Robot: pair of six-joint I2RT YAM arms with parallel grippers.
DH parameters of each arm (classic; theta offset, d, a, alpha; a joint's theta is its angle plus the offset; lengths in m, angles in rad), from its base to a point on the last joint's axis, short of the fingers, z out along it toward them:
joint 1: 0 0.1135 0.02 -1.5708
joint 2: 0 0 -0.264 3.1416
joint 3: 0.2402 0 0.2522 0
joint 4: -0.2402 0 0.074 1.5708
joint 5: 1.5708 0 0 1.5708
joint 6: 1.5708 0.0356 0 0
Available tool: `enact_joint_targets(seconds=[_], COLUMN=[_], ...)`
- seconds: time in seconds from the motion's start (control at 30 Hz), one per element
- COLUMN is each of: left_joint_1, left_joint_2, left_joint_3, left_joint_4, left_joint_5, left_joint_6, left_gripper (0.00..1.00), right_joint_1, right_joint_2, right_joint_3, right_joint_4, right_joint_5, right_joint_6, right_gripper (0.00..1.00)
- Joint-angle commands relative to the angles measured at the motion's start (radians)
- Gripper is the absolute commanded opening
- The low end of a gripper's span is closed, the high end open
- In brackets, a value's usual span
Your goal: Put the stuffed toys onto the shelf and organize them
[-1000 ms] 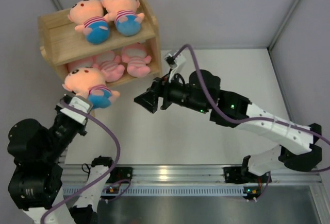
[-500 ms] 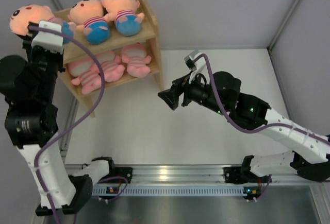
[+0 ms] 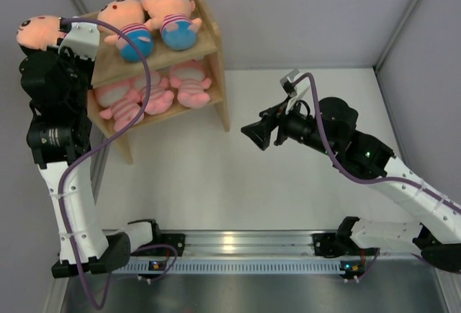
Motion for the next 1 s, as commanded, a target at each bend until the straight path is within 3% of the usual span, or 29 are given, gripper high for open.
enact_joint_targets(seconds=[0.0, 0.6, 0.8, 0.97], left_joint_1=[0.015, 0.028, 0.031, 0.043], left_joint_2=[-0.023, -0.005, 0.023, 0.040], left_joint_3=[-0.048, -0.107, -0.117, -0.114], left_joint_4=[0.085, 0.013, 0.010, 0.011], left_joint_5=[0.012, 0.435, 0.474, 0.415], left_joint_6=[0.016, 0.059, 0.066, 0.070], left_gripper=[0.00, 0.00, 0.00, 0.00], right_joint_1=[-0.014, -0.029, -0.031, -0.031], right_joint_2=[-0.013, -0.023, -0.015, -0.023], right_joint_3=[-0.013, -0.030, -0.027, -0.027], right_joint_4=[0.049, 0.051, 0.052, 0.046], right_joint_5=[-0.053, -0.083, -0.095, -0.093], right_joint_6=[0.000, 0.007, 0.013, 0.013], right_gripper=[0.75, 0.75, 0.75, 0.75])
